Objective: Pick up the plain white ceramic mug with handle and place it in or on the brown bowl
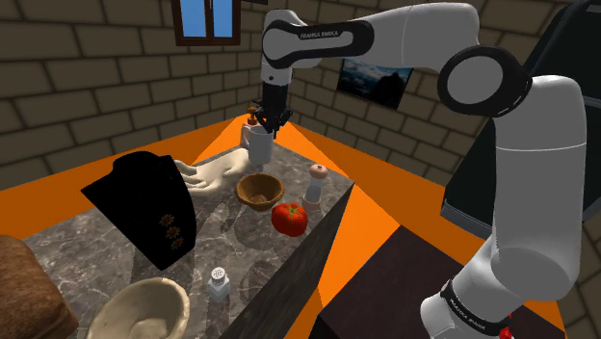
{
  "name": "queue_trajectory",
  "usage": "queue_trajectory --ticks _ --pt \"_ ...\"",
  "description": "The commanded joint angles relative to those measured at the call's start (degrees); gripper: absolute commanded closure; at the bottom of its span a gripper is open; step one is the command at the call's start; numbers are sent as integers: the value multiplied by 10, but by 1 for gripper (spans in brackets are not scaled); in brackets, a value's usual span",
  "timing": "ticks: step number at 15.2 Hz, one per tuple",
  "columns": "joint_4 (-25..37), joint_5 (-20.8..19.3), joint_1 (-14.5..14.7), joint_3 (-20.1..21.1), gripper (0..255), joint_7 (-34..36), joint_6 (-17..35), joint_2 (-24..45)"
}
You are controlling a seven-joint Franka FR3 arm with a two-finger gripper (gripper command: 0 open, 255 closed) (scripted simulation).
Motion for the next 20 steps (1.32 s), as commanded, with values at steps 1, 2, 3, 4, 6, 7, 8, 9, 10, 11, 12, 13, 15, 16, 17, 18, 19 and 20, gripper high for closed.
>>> queue_trajectory --ticks 1,2,3,4,6,7,8,9,10,11,12,13,15,16,17,18,19,20 --pt "-5 -1 -2 -1 255 -3 9 3" --pt "-12 -1 -2 -1 255 -3 16 4" --pt "-17 -1 -2 -1 255 -3 23 6" --pt "-23 -1 -3 -2 255 -3 30 7" --pt "-34 -2 -3 -2 255 -4 44 10" --pt "-39 -2 -3 -2 255 -4 50 12" --pt "-44 -2 -3 -2 255 -4 57 13" --pt "-49 -3 -3 -3 255 -4 64 15" --pt "-54 -3 -3 -3 255 -4 70 17" --pt "-58 -3 -3 -3 255 -4 77 19" --pt "-62 -4 -3 -3 255 -4 83 22" --pt "-66 -4 -3 -4 255 -4 90 24" --pt "-74 -5 -3 -4 255 -4 103 29" --pt "-78 -6 -3 -5 255 -4 109 32" --pt "-81 -6 -3 -5 255 -4 115 34" --pt "-86 -7 -3 -5 255 -4 125 39" --pt "-86 -7 -3 -5 255 -4 125 39" --pt "-86 -7 -3 -5 255 -4 125 39"
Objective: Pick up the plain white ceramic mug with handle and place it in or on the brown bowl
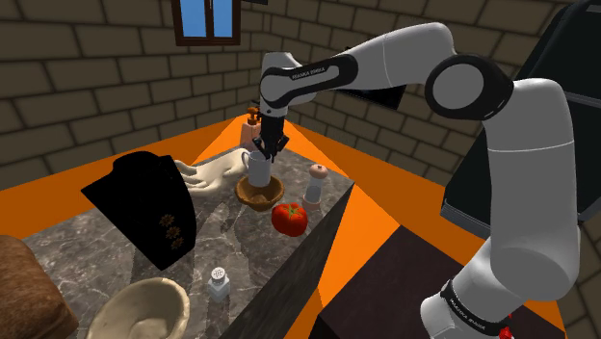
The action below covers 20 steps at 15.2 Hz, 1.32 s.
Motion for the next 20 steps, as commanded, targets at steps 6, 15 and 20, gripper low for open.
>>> queue_trajectory --ticks 6,15,20 --pt "-1 0 0 0 255 0 2 1" --pt "38 2 -1 1 0 -2 -49 -12" --pt "50 3 -1 2 0 -2 -63 -14"
